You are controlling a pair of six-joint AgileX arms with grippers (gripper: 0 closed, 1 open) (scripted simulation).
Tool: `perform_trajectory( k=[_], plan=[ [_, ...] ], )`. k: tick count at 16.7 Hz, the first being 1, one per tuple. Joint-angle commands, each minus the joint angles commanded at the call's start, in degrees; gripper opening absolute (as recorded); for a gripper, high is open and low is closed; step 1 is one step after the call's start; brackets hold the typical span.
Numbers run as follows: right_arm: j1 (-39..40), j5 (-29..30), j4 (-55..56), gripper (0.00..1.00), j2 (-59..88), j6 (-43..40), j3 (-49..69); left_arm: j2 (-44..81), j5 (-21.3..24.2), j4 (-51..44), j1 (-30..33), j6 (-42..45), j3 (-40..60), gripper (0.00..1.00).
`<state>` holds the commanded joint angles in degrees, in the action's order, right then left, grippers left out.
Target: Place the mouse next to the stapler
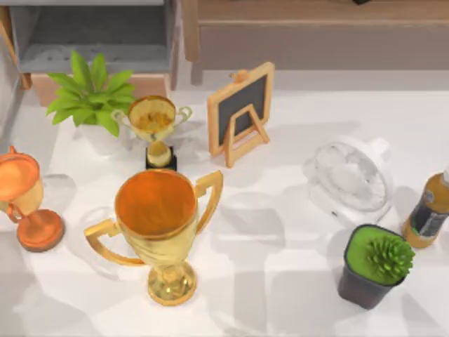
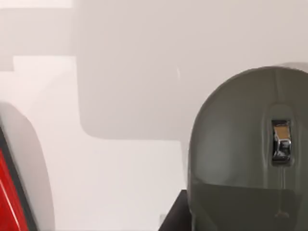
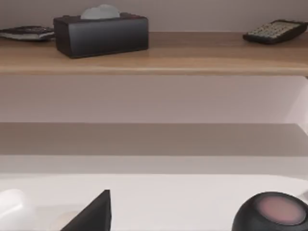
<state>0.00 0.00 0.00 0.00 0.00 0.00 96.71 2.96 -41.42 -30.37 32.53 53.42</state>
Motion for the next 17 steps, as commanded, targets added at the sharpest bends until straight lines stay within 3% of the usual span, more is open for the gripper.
perform_trajectory(
  k=[4, 17],
  plan=[
    [0.0, 0.0, 0.0, 1.0, 0.0, 0.0, 0.0, 0.0, 0.0, 0.0, 0.0, 0.0, 0.0, 0.0],
    [0.0, 0.0, 0.0, 1.0, 0.0, 0.0, 0.0, 0.0, 0.0, 0.0, 0.0, 0.0, 0.0, 0.98]
  ],
)
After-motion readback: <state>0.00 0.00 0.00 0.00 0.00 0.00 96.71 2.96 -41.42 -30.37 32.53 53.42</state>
